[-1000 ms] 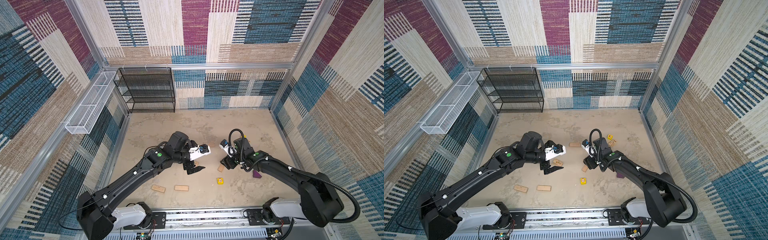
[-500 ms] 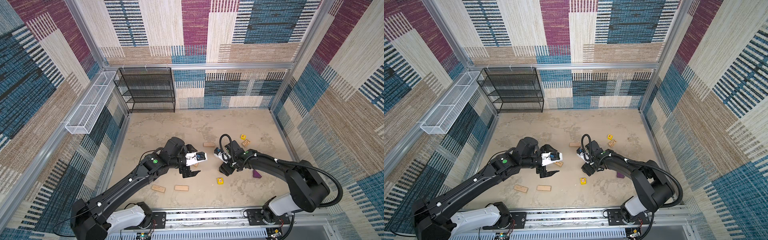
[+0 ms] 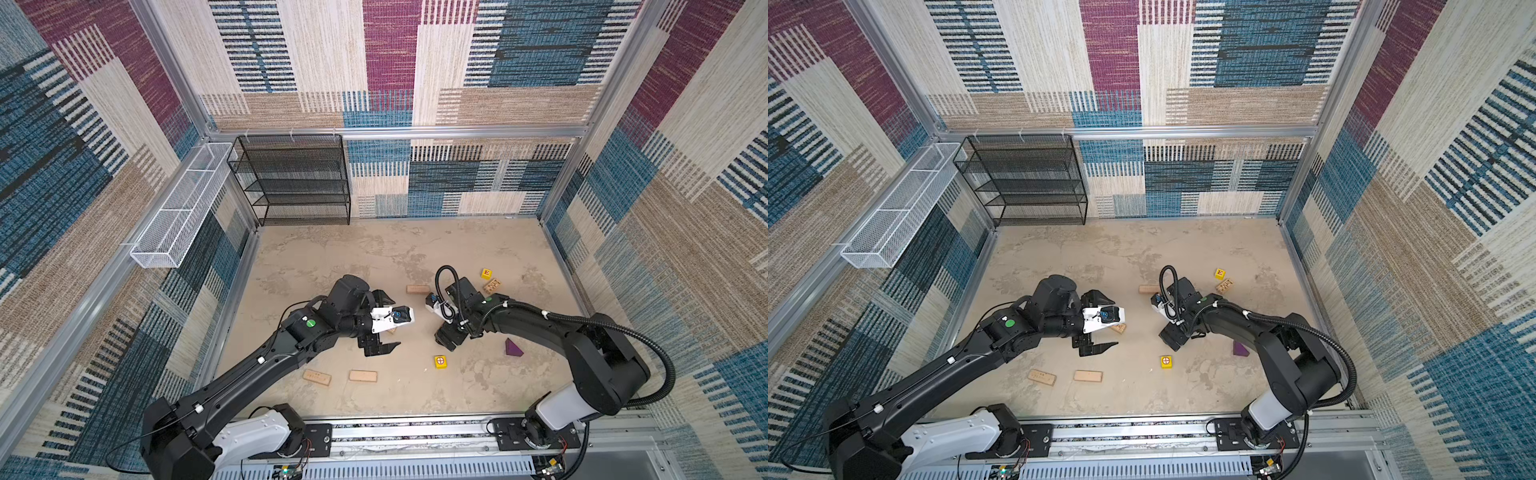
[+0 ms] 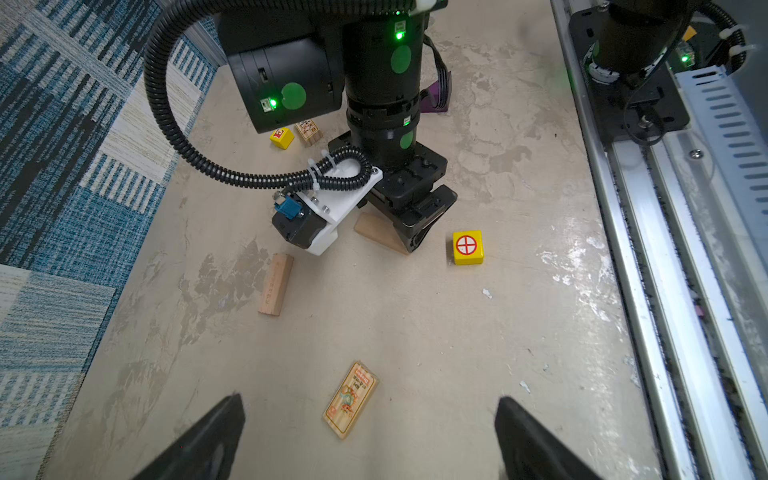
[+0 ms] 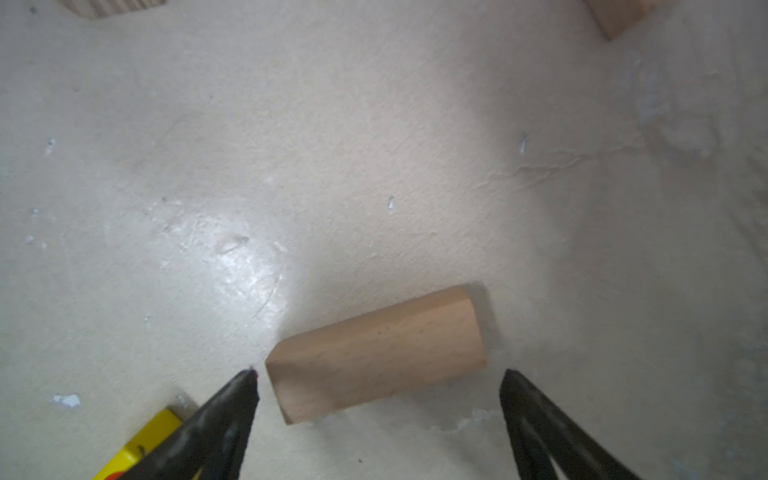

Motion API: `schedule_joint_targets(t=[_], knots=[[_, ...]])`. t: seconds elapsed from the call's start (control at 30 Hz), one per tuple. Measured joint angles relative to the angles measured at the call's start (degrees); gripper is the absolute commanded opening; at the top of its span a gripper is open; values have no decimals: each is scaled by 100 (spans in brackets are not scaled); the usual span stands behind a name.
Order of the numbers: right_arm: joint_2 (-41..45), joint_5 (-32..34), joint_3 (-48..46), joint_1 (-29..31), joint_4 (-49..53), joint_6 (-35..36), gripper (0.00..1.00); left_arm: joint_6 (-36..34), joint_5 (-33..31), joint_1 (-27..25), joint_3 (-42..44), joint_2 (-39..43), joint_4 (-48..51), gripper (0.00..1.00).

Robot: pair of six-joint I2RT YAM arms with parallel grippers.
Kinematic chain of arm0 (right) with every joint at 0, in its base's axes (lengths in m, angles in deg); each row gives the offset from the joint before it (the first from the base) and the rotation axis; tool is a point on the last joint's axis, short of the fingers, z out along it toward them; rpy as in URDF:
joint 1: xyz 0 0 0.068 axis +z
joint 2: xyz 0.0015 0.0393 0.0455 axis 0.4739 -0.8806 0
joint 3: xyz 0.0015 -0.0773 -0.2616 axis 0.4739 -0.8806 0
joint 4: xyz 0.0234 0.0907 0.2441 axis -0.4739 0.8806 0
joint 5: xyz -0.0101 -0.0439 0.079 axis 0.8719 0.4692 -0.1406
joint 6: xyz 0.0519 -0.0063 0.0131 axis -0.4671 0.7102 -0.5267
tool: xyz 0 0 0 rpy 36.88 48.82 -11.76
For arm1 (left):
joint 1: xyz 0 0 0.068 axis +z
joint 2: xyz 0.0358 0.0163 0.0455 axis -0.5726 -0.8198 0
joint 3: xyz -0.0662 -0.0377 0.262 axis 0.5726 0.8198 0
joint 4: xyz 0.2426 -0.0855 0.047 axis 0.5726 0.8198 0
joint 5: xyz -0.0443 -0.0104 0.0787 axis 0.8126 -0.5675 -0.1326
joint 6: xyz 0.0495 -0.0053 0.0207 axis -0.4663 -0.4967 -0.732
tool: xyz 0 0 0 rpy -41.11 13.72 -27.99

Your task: Build the wood block tower

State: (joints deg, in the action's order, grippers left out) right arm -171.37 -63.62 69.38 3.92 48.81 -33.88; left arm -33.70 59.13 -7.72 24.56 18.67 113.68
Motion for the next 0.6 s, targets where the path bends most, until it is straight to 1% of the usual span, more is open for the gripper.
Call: schedule_joint_targets(t=[0.6], knots=[[-413,15,459,20,291,494,95,-66,7,-11,0,173,-13,99]])
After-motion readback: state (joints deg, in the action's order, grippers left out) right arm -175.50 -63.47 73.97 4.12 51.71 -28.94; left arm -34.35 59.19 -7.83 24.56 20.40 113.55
